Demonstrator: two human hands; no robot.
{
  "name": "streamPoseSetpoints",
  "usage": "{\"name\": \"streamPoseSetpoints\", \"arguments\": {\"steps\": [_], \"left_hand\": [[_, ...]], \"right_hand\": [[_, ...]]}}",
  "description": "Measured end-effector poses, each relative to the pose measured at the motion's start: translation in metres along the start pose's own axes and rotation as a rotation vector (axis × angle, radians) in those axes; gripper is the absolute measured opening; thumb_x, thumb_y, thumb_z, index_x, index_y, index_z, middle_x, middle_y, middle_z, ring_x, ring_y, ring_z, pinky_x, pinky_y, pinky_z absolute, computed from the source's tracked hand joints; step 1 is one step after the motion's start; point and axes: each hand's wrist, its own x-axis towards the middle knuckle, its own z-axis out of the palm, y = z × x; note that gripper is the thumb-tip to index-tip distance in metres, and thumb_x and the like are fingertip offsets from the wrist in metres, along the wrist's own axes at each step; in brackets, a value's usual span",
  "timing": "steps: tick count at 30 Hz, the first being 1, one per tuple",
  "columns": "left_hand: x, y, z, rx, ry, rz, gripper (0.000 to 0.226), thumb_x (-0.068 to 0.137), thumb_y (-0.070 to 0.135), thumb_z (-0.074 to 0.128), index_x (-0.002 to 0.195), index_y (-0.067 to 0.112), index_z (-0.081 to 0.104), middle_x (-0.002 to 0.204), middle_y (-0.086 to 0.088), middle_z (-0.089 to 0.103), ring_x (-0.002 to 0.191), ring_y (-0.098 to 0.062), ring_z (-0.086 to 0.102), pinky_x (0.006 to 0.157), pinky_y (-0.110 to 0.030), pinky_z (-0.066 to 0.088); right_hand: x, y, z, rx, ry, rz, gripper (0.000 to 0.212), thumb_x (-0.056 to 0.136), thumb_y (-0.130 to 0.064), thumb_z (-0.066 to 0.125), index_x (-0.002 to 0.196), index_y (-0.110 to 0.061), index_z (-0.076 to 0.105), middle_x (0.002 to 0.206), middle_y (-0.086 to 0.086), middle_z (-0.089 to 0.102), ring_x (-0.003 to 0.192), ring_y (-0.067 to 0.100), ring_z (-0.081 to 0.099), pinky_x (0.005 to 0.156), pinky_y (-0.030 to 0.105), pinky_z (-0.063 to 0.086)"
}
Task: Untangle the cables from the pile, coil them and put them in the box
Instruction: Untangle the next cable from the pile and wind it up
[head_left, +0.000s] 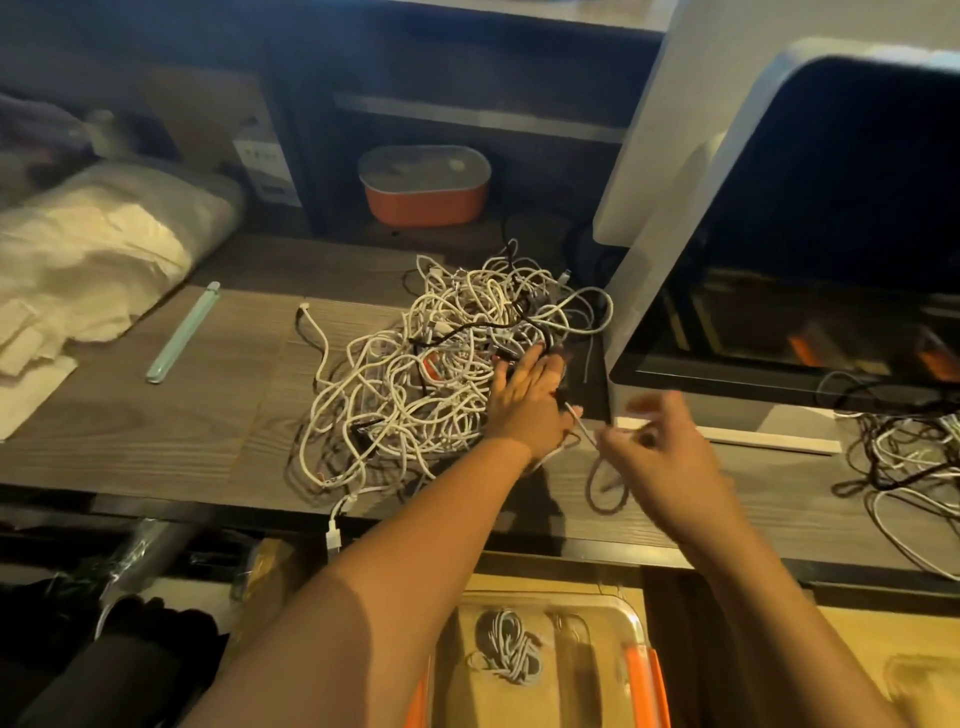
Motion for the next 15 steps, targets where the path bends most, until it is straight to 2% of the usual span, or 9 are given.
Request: {"name": "streamPoseSetpoints", "arguments": {"steps": [1,2,4,6,8,9,11,13,15], "left_hand": [[0.001,0.0,0.001,0.039,0.01,0.002,0.071,0.095,0.047,0.044,0.151,0.014,0.014,0.159,0.004,0.004,0.144,-0.009,-0.014,0.113,-0.041,-0.016],[0.001,0.0,0.003,0.062,0.024,0.013,0.071,0.093,0.049,0.046,0.15,0.015,0.019,0.159,0.005,0.007,0.144,-0.01,-0.013,0.114,-0.042,-0.015],[-0.003,0.001,0.004,0.06,0.058,0.041,0.069,0.091,0.049,0.05,0.147,0.017,0.027,0.158,0.005,0.012,0.145,-0.01,-0.009,0.115,-0.043,-0.013],[-0.006,0.001,0.001,-0.014,0.082,0.034,0.064,0.091,0.04,0.055,0.144,0.015,0.032,0.157,0.004,0.015,0.145,-0.01,-0.005,0.115,-0.04,-0.011],[-0.005,0.0,0.0,-0.044,0.083,0.018,0.06,0.091,0.035,0.055,0.142,0.013,0.034,0.158,0.003,0.014,0.145,-0.009,-0.006,0.115,-0.039,-0.011],[-0.004,0.0,0.001,-0.026,0.081,0.021,0.059,0.091,0.036,0.054,0.142,0.013,0.034,0.158,0.002,0.013,0.145,-0.01,-0.007,0.114,-0.039,-0.011],[-0.002,-0.001,0.004,0.002,0.065,0.03,0.061,0.093,0.041,0.051,0.144,0.015,0.031,0.158,0.002,0.013,0.145,-0.011,-0.007,0.114,-0.041,-0.011],[0.0,-0.001,0.006,-0.019,0.055,0.031,0.062,0.094,0.047,0.045,0.146,0.018,0.03,0.158,0.003,0.015,0.145,-0.011,-0.006,0.114,-0.041,-0.011],[0.002,0.0,0.005,-0.061,0.048,0.017,0.064,0.092,0.051,0.044,0.146,0.02,0.03,0.157,0.004,0.018,0.145,-0.01,-0.003,0.114,-0.041,-0.01]], "right_hand": [[0.006,0.01,0.002,-0.214,-0.074,0.092,0.028,0.09,-0.032,0.059,0.112,-0.016,0.051,0.102,0.006,0.061,0.082,0.016,0.059,0.061,0.025,0.045],[0.012,0.02,0.004,-0.378,-0.152,0.156,0.026,0.09,-0.036,0.059,0.105,-0.014,0.057,0.097,0.004,0.064,0.08,0.013,0.059,0.062,0.025,0.045],[0.016,0.039,0.007,-0.479,-0.286,0.19,0.021,0.09,-0.037,0.059,0.083,-0.018,0.063,0.082,-0.001,0.066,0.074,0.009,0.06,0.063,0.025,0.046],[0.015,0.043,0.007,-0.344,-0.336,0.154,0.021,0.092,-0.032,0.056,0.077,-0.019,0.063,0.074,-0.002,0.064,0.067,0.004,0.061,0.061,0.022,0.046],[0.011,0.034,0.005,-0.122,-0.2,0.056,0.026,0.097,-0.026,0.05,0.076,-0.017,0.061,0.076,-0.001,0.062,0.058,-0.002,0.058,0.055,0.016,0.043],[0.01,0.025,0.003,-0.016,-0.091,-0.001,0.027,0.097,-0.024,0.048,0.075,-0.016,0.061,0.087,-0.003,0.062,0.065,-0.004,0.058,0.056,0.016,0.043],[0.007,0.009,0.0,0.149,0.024,-0.099,0.032,0.097,-0.021,0.048,0.069,-0.017,0.063,0.111,-0.021,0.054,0.087,-0.006,0.052,0.066,0.019,0.042],[0.001,-0.004,0.001,0.265,0.011,-0.156,0.037,0.097,-0.02,0.046,0.065,-0.02,0.064,0.114,-0.03,0.051,0.093,-0.011,0.048,0.064,0.015,0.043],[-0.006,-0.01,0.003,0.342,0.011,-0.157,0.034,0.099,-0.021,0.043,0.075,-0.027,0.067,0.107,-0.025,0.059,0.085,-0.008,0.052,0.058,0.01,0.044]]}}
